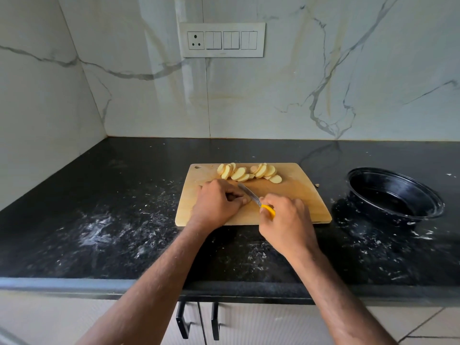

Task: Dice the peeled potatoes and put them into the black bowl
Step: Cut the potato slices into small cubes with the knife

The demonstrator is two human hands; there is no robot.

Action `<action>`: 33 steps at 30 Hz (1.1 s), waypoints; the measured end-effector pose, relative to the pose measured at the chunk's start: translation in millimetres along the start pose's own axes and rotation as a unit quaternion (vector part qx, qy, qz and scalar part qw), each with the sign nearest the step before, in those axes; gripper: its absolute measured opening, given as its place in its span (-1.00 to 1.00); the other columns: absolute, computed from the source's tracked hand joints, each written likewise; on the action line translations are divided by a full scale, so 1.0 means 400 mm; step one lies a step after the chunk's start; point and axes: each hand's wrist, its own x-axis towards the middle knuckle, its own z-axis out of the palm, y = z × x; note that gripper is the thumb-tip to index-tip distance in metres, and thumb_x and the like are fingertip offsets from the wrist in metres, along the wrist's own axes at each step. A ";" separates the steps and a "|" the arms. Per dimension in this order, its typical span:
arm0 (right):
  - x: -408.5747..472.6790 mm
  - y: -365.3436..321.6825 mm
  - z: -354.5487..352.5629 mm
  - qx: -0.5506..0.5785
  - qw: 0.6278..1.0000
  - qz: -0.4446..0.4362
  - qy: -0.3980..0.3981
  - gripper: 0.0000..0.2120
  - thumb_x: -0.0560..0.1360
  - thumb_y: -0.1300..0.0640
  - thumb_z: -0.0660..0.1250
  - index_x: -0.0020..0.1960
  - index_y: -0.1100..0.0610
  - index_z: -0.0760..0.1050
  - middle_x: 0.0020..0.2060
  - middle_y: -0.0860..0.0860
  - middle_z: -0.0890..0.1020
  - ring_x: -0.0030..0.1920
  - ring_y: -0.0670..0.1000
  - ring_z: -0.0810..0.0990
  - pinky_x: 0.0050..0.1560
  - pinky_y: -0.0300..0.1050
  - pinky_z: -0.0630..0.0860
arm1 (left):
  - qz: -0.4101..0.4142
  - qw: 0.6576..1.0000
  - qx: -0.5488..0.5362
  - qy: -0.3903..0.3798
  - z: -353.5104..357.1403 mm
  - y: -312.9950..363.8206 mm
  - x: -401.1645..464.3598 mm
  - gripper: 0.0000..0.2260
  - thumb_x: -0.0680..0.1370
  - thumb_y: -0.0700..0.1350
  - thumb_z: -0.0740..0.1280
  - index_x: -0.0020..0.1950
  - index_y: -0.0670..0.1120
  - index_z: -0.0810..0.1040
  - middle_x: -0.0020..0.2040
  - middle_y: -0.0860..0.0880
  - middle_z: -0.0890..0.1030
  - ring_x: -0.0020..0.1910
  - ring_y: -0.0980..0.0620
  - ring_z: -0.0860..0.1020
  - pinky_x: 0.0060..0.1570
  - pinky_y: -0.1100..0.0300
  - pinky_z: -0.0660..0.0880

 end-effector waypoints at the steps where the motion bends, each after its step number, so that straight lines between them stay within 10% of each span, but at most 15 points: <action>1: -0.001 -0.002 -0.002 -0.006 1.000 0.001 -0.004 -0.82 0.53 0.10 0.38 0.12 -0.01 0.64 -0.12 -0.02 0.71 -0.18 0.01 0.52 -0.16 -0.09 0.55 | 0.001 1.000 0.004 0.001 0.001 -0.002 0.001 -0.91 0.42 0.04 0.54 -0.10 0.13 0.75 -0.25 0.30 0.57 -0.12 0.08 0.57 0.09 -0.10 0.51; 16: -0.029 -0.007 -0.002 -0.023 0.998 0.008 -0.050 -0.74 0.60 0.10 0.29 0.27 -0.01 0.54 -0.01 0.02 0.67 -0.13 -0.05 0.39 -0.21 -0.25 0.32 | -0.017 1.000 0.017 0.008 0.013 0.005 0.009 -0.90 0.42 0.05 0.54 -0.09 0.11 0.75 -0.21 0.27 0.56 -0.08 0.06 0.57 0.09 -0.10 0.51; 33: -0.058 0.009 -0.021 -0.025 0.998 0.000 -0.058 -0.78 0.57 0.07 0.30 0.21 -0.04 0.53 -0.10 0.05 0.65 -0.09 0.06 0.57 -0.18 -0.08 0.56 | 0.055 0.987 0.080 -0.125 -0.001 0.021 0.005 -0.81 0.63 -0.07 0.27 0.18 0.20 0.54 0.09 0.13 0.44 0.20 0.09 0.34 0.18 -0.02 0.18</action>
